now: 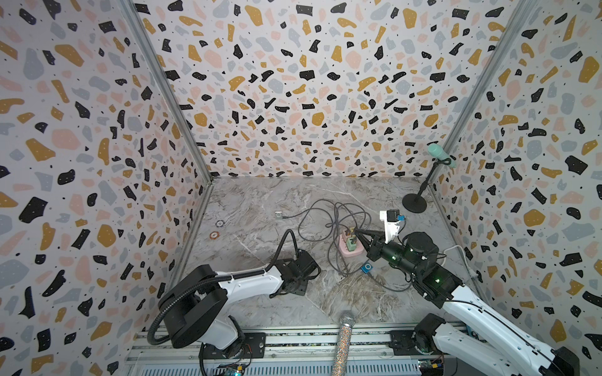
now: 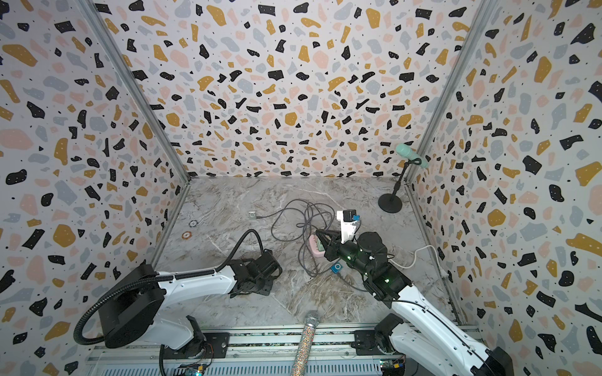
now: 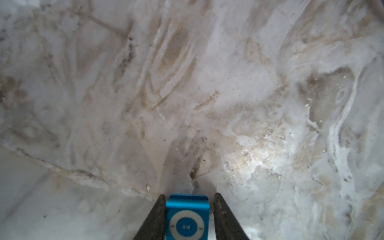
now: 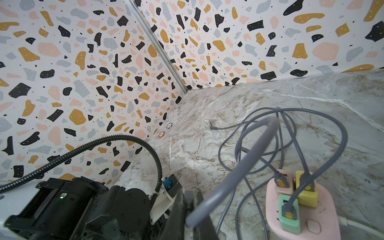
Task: Charge mp3
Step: Adjust the mp3 player at the center of the board.
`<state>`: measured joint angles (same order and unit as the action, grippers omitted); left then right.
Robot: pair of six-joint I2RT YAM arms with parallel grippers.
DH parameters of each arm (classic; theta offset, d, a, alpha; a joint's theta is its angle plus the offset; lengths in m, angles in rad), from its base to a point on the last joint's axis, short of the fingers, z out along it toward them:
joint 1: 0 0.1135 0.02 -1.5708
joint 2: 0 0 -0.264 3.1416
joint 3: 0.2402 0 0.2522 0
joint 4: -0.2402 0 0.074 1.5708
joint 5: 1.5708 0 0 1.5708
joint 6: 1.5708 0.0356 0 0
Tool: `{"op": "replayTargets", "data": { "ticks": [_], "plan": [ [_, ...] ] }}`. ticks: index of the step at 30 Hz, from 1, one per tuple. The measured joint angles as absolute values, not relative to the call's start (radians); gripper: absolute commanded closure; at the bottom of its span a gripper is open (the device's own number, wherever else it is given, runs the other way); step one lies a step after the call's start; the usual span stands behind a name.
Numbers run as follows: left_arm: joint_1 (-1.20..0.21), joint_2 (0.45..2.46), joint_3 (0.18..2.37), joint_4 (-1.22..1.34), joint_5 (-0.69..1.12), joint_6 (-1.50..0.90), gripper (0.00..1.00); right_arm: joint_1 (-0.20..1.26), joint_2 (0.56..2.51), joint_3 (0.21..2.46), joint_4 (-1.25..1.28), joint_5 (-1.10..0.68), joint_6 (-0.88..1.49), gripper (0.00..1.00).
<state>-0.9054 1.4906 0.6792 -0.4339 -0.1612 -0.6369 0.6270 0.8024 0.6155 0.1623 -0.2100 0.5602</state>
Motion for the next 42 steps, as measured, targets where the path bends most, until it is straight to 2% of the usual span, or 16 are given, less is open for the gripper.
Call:
{"op": "replayTargets", "data": {
  "ticks": [15, 24, 31, 34, 42],
  "plan": [
    [-0.905, 1.492, 0.680, -0.442, -0.159, -0.628, 0.61, 0.606, 0.786, 0.612, 0.162, -0.232, 0.564, 1.00],
    [-0.906, 1.497, 0.680, -0.435, -0.144, -0.590, 0.71, 0.598, 0.767, 0.604, 0.156, -0.236, 0.568, 1.00],
    [-0.906, 1.493, 0.680, -0.435, -0.141, -0.587, 0.73, 0.584, 0.748, 0.601, 0.146, -0.236, 0.568, 1.00],
    [-0.905, 1.460, 0.656, -0.416, -0.126, -0.597, 0.74, 0.582, 0.745, 0.599, 0.140, -0.236, 0.568, 1.00],
    [-0.869, 1.270, 0.593, -0.463, 0.051, -0.719, 0.75, 0.580, 0.823, 0.599, 0.142, -0.275, 0.564, 1.00]
  ]
}}
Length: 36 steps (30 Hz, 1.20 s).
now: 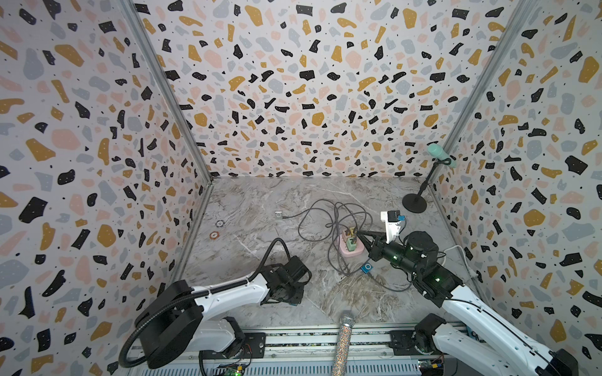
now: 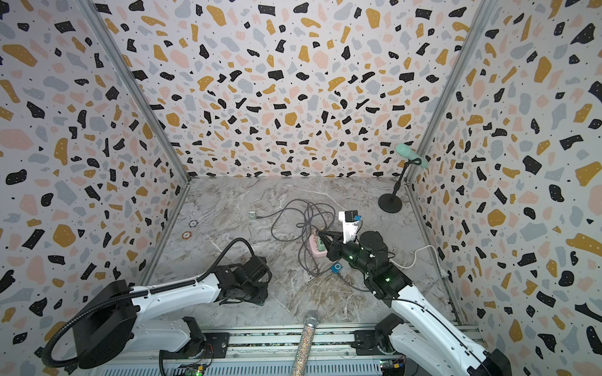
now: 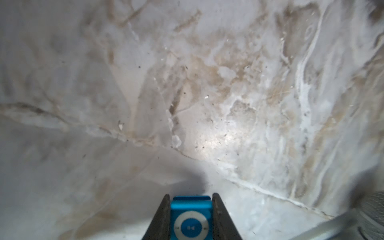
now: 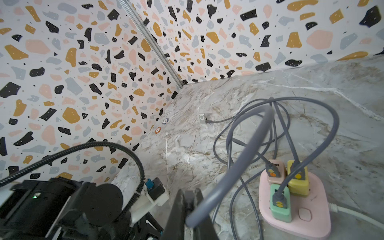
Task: Charge mp3
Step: Adjust the mp3 player at the center of the board, then insert the charging cable into the MP3 player.
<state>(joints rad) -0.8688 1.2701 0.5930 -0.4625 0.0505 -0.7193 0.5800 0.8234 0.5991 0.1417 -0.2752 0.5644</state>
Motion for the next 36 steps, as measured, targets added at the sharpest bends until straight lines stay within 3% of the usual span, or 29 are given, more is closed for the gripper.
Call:
{"op": "replayTargets", "data": {
  "ticks": [9, 21, 36],
  "plan": [
    [-0.781, 0.968, 0.612, -0.253, 0.044, -0.926, 0.78, 0.732, 0.878, 0.560, 0.195, -0.231, 0.541, 1.00],
    [-0.781, 0.846, 0.640, 0.028, -0.083, -1.057, 0.80, 1.040, 0.961, 0.523, 0.516, 0.023, 0.435, 1.00],
    [-0.791, 0.858, 0.633, 0.081, -0.116, -1.058, 0.80, 1.090, 1.107, 0.495, 0.846, 0.130, 0.371, 1.00]
  ]
}}
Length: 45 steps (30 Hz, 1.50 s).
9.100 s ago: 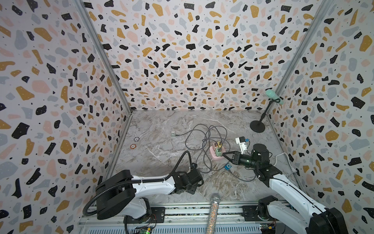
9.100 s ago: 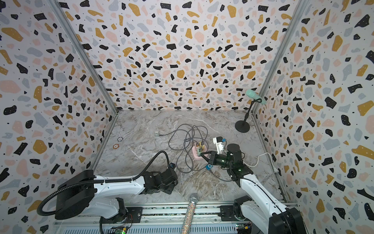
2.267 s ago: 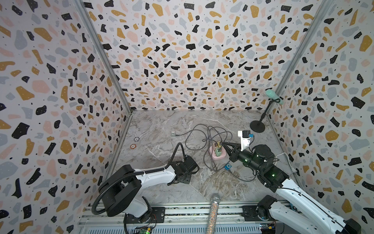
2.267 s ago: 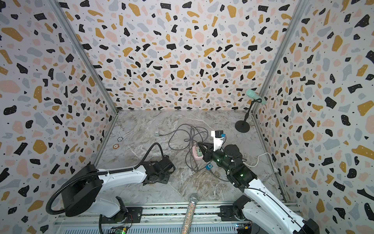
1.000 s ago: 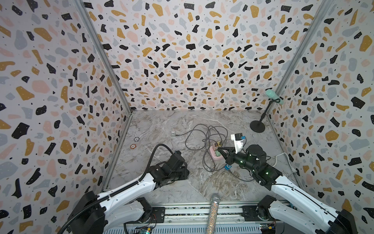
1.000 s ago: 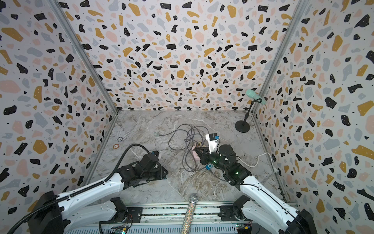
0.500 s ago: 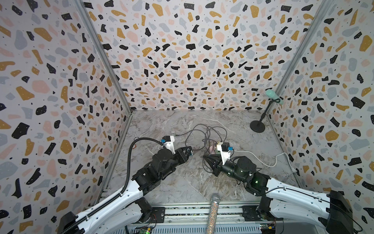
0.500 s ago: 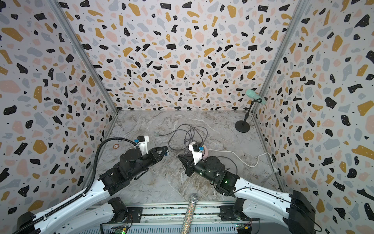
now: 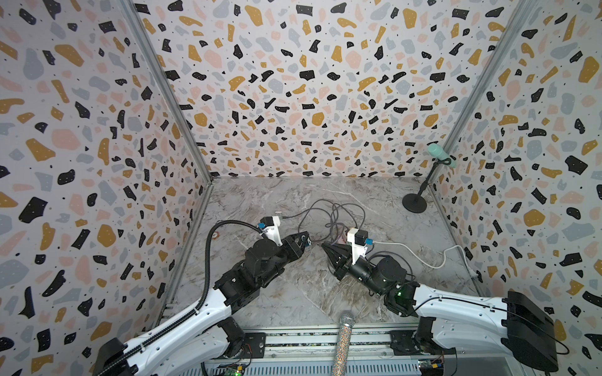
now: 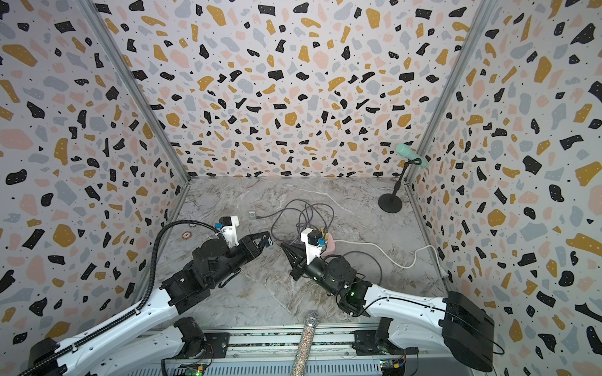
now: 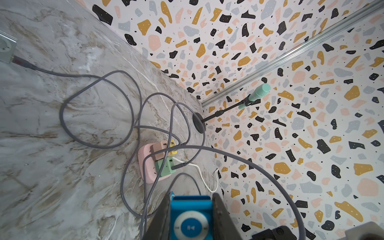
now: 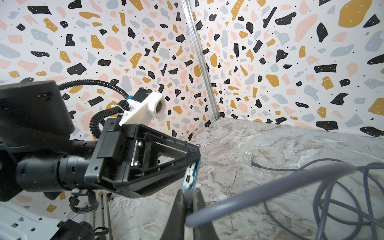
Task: Charge mp3
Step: Insert the charging cable into the MP3 player.
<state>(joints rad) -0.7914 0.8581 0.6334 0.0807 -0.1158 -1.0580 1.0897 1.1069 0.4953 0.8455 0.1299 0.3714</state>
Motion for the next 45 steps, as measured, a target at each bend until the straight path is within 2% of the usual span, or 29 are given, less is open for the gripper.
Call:
{"op": "replayTargets", "data": {
  "ticks": [10, 45],
  "plan": [
    [-0.793, 0.876, 0.633, 0.075, -0.115, -1.038, 0.80, 1.090, 1.197, 0.565, 0.842, 0.117, 0.373, 1.00],
    [-0.808, 0.884, 0.633, 0.067, -0.121, -1.011, 0.81, 1.066, 1.208, 0.583, 0.758, 0.107, 0.408, 1.00]
  ]
}}
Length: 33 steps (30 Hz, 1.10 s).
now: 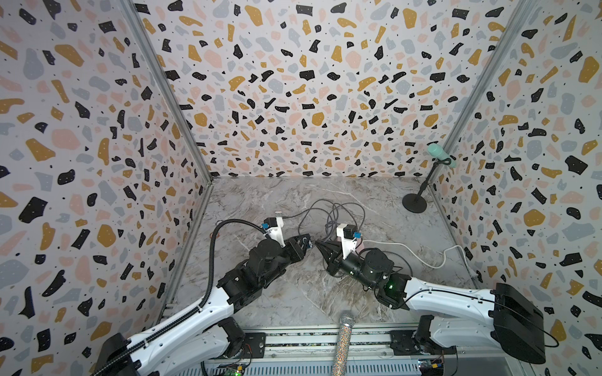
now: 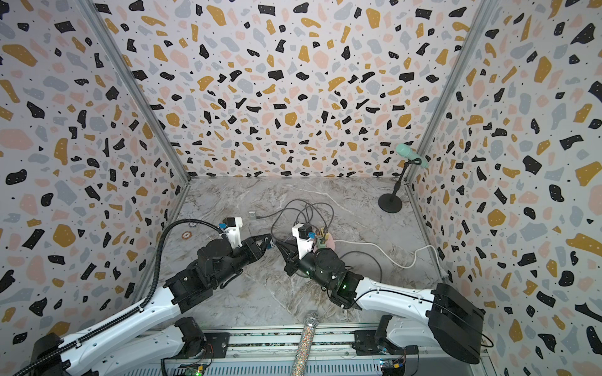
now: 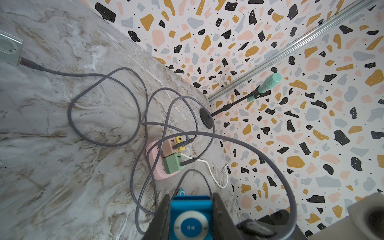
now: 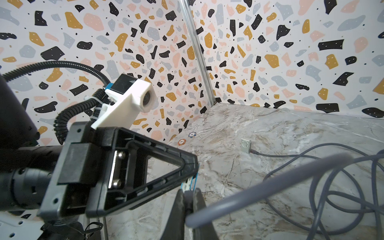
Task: Charge mp3
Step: Insert the charging cable into the MP3 player.
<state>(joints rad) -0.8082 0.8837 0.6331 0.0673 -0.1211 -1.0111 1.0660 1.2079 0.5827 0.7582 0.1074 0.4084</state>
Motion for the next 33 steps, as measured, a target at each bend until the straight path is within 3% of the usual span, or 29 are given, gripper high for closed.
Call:
{"op": "replayTargets", "data": {
  "ticks": [33],
  "plan": [
    [-0.809, 0.892, 0.634, 0.024, -0.148, -1.006, 0.82, 1.060, 1.216, 0.604, 0.675, 0.064, 0.442, 1.00]
  ]
}}
